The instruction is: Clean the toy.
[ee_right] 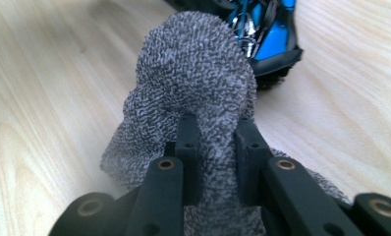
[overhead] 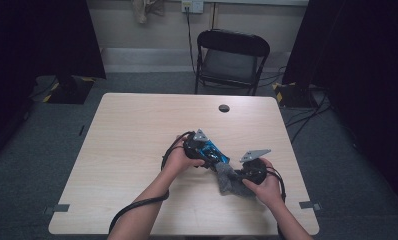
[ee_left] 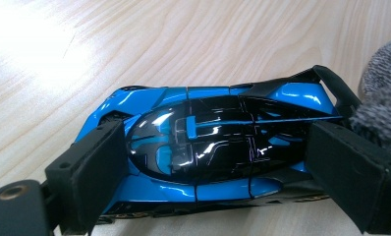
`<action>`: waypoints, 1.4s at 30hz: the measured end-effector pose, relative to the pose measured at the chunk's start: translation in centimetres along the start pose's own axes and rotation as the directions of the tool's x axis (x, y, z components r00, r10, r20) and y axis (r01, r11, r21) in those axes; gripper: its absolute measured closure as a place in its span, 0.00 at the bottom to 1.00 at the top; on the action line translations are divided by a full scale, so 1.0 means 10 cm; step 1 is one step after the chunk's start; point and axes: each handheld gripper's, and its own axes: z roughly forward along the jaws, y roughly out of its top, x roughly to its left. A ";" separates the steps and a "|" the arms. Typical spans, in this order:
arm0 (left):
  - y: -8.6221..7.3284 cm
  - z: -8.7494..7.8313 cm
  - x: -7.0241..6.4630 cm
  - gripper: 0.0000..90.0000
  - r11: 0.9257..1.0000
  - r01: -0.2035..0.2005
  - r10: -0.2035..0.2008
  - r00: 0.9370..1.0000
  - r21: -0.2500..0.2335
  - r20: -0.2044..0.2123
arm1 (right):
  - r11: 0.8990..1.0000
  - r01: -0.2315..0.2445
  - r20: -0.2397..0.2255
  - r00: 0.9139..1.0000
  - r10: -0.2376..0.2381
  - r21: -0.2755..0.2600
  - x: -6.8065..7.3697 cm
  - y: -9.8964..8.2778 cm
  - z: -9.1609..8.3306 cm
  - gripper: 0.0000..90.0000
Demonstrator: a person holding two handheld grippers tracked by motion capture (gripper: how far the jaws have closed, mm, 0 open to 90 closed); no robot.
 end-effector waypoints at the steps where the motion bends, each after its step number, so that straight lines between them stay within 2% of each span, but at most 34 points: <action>1: 0.00 0.00 0.00 0.10 1.000 0.002 -0.002 1.000 -0.001 -0.001 | 1.000 0.007 0.012 1.000 -0.007 0.009 0.01 0.01 0.01 0.85; 9: -0.01 0.00 0.00 0.10 1.000 -0.001 0.001 1.000 -0.013 -0.001 | 0.999 -0.046 0.067 0.997 0.047 -0.004 -0.02 0.03 0.06 0.87; 13: -0.01 0.00 0.01 0.10 1.000 0.001 -0.001 1.000 -0.010 0.000 | 0.999 -0.054 0.085 0.995 0.054 0.004 -0.06 0.04 0.05 0.87; 17: -0.02 0.00 0.01 0.10 1.000 0.001 -0.001 1.000 -0.020 0.000 | 0.996 -0.092 0.108 0.990 0.093 -0.015 -0.15 0.01 0.02 0.87; 20: -0.03 0.00 0.01 0.10 1.000 0.000 0.000 1.000 -0.024 0.000 | 0.992 -0.120 0.108 0.986 0.123 -0.038 -0.21 -0.01 0.01 0.87; 24: -0.02 0.00 0.00 0.10 1.000 0.001 -0.001 1.000 -0.020 -0.002 | 0.992 -0.124 0.132 0.983 0.128 -0.038 -0.23 0.00 0.02 0.87; 32: -0.03 0.00 0.01 0.11 1.000 -0.001 0.001 1.000 -0.023 0.000 | 0.987 -0.153 0.183 0.970 0.160 -0.051 -0.31 0.03 0.02 0.87; 38: -0.03 -0.01 0.01 0.11 1.000 0.002 -0.002 1.000 -0.025 0.001 | 0.984 -0.173 0.231 0.956 0.180 -0.051 -0.31 0.03 0.00 0.87; 40: -0.03 -0.01 0.01 0.11 1.000 0.002 -0.002 1.000 -0.025 0.001 | 0.984 -0.171 0.232 0.956 0.178 -0.050 -0.32 0.03 -0.02 0.87; 42: -0.03 -0.01 0.01 0.11 1.000 0.003 -0.003 1.000 -0.025 0.001 | 0.983 -0.177 0.243 0.952 0.184 -0.050 -0.33 0.02 -0.04 0.87</action>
